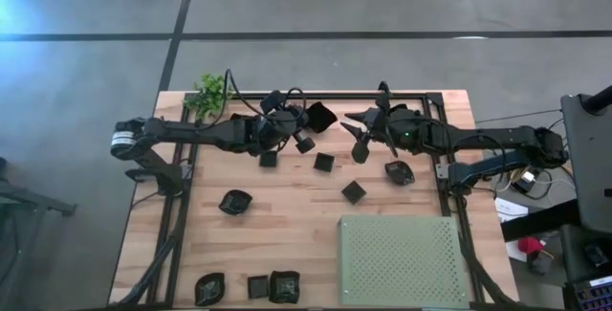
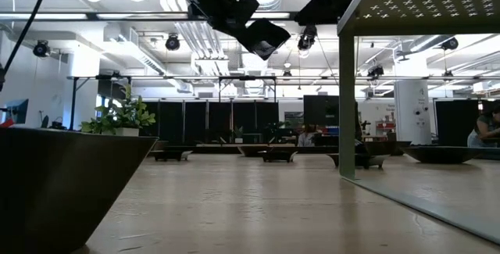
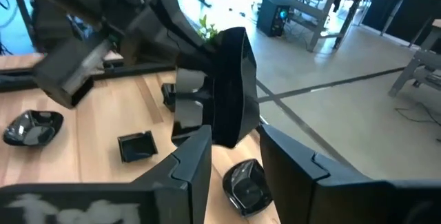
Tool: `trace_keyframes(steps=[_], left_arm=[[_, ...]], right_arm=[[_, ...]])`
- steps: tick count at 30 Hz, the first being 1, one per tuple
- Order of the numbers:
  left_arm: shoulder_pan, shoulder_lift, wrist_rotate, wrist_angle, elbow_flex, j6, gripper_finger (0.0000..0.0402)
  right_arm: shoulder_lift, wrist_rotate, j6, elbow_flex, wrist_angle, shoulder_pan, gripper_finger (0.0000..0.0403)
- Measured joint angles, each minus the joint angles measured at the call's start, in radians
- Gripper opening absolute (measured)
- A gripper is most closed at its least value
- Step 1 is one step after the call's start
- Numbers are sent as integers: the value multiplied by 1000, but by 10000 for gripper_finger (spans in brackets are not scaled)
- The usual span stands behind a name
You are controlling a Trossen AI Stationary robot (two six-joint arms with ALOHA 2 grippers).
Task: Pick & Place Mini shaped plates
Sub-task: Put the distorted square plate on the shelf
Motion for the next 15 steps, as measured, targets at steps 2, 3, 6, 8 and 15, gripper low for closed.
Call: trace_keyframes(steps=[2,3,6,8,15], left_arm=[[-1,0,0,9,0,1,0],[-3,0,1,11,0,1,0],[-6,2,6,16,0,1,0],[-8,3,7,15,0,1,0],[-21,3,6,18,0,1,0]], right_arm=[[15,2,3,1,0,0,123],[23,1,4,4,1,1,123],[40,2,4,8,27,1,122],[52,2,4,8,63,0,119],[57,9,5,8,92,-13,107]])
